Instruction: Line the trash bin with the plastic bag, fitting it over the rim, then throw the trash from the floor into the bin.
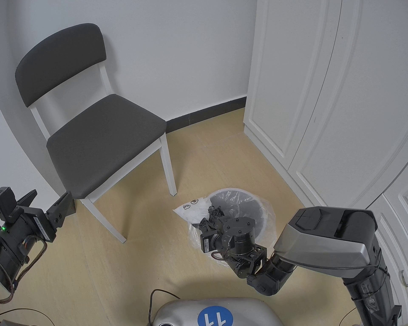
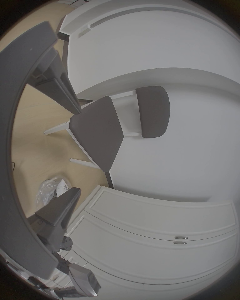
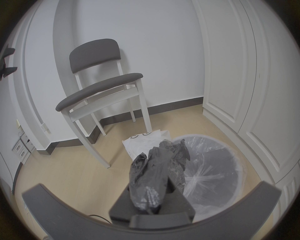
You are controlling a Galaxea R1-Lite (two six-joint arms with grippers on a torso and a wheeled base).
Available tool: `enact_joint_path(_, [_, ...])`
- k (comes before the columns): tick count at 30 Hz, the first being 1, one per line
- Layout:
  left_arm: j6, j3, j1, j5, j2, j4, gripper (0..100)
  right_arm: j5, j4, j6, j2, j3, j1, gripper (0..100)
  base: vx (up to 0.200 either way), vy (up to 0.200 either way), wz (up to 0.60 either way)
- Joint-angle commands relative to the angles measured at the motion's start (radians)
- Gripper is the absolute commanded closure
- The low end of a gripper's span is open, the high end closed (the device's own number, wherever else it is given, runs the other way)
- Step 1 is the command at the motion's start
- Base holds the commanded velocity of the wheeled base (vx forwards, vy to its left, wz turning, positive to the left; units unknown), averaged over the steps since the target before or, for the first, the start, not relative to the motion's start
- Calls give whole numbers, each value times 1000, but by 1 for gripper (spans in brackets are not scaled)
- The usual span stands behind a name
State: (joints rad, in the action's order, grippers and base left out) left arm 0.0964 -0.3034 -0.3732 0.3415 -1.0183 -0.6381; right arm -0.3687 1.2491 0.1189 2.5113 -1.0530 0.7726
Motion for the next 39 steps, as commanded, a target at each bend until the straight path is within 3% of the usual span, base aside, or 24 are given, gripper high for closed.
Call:
enact_joint_path(1, [0,0,0,1,-2,0,0,-1,3,-1,31,-7,1,100,0,0,0])
enact_joint_path(8, [0,-2,0,1,0,0,0,-1,-51,-16,-94,53,-39,100,0,0,0])
enact_joint_path(15, [0,0,0,1,0,0,0,13,-218,-19,-215,64,-133,100,0,0,0])
enact_joint_path(22, [0,1,0,1,-2,0,0,34,-324,-18,-150,36,-147,100,0,0,0])
enact_joint_path(33, [0,1,0,1,-3,0,0,44,-332,-4,43,-91,-185,100,0,0,0])
enact_joint_path(39, [0,3,0,-1,-6,1,0,100,-456,125,50,-156,-185,100,0,0,0])
